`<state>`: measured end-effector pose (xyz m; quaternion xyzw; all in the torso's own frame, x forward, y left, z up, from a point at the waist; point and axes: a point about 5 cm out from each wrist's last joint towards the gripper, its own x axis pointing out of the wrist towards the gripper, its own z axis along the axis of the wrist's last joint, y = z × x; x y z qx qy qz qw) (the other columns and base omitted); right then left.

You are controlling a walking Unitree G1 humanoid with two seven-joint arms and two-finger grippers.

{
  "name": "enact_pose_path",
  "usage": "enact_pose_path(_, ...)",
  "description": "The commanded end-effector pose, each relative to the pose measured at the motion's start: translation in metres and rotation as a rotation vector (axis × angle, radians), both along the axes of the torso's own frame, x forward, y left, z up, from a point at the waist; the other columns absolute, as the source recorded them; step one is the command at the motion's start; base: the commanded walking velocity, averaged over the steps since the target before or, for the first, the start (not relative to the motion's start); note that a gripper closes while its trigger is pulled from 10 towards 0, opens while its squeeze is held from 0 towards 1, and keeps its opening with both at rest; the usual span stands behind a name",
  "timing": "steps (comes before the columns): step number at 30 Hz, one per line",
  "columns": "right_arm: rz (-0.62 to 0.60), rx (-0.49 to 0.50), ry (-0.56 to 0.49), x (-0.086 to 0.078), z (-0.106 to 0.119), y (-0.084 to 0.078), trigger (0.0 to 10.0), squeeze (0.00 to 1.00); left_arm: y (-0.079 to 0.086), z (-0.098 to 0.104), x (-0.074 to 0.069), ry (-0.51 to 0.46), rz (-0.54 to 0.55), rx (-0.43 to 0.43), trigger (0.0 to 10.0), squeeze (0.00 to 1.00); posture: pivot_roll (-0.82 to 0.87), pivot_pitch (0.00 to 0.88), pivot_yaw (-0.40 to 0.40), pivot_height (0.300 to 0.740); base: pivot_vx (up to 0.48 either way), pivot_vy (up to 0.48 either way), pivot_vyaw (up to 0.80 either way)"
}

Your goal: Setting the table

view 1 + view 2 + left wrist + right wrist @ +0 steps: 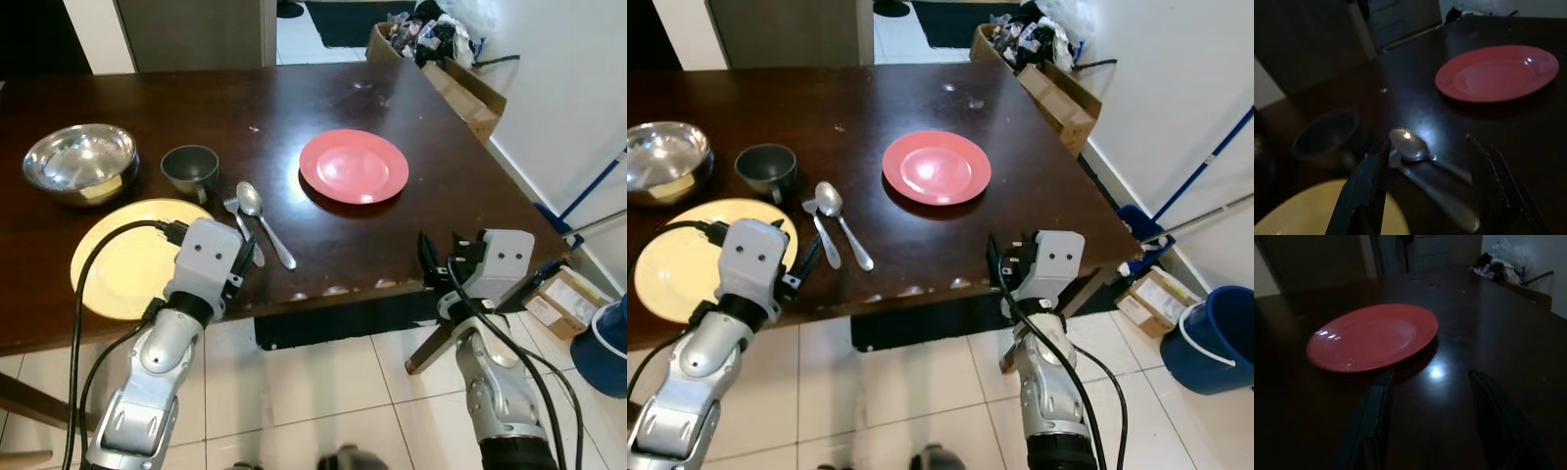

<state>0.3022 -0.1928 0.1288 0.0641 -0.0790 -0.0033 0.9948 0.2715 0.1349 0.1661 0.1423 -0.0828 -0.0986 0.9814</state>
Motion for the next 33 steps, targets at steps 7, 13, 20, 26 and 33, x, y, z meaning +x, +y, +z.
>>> enact_pose_path(7, -0.022, 0.153, 0.004, 0.004, 0.002, -0.008, 10.0, 0.00, -0.004, 0.000, 0.000, 0.003, -0.026, 0.006, 10.0, 0.00, -0.07, 0.044, 0.029, 0.740, 0.403, 0.000, 0.00)
enact_pose_path(13, 0.004, 0.265, 0.011, 0.005, 0.003, -0.008, 10.0, 0.00, -0.005, 0.001, 0.000, 0.001, -0.034, 0.011, 10.0, 0.00, -0.07, 0.045, 0.031, 0.740, 0.386, 0.000, 0.00)
enact_pose_path(20, 0.013, 0.324, 0.014, 0.010, 0.007, -0.009, 10.0, 0.00, -0.010, 0.005, 0.001, -0.014, -0.059, 0.021, 10.0, 0.00, -0.07, 0.044, 0.030, 0.740, 0.349, 0.000, 0.00)
enact_pose_path(26, -0.034, 0.378, 0.057, 0.010, -0.002, -0.020, 10.0, 0.00, -0.015, 0.013, 0.005, -0.036, -0.097, 0.014, 10.0, 0.00, -0.07, 0.040, 0.027, 0.740, 0.157, 0.000, 0.00)
enact_pose_path(33, -0.067, 0.408, 0.124, 0.013, -0.011, -0.028, 10.0, 0.00, -0.021, 0.026, 0.013, -0.050, -0.151, -0.043, 10.0, 0.00, -0.07, 0.036, 0.028, 0.740, 0.000, 0.000, 0.00)
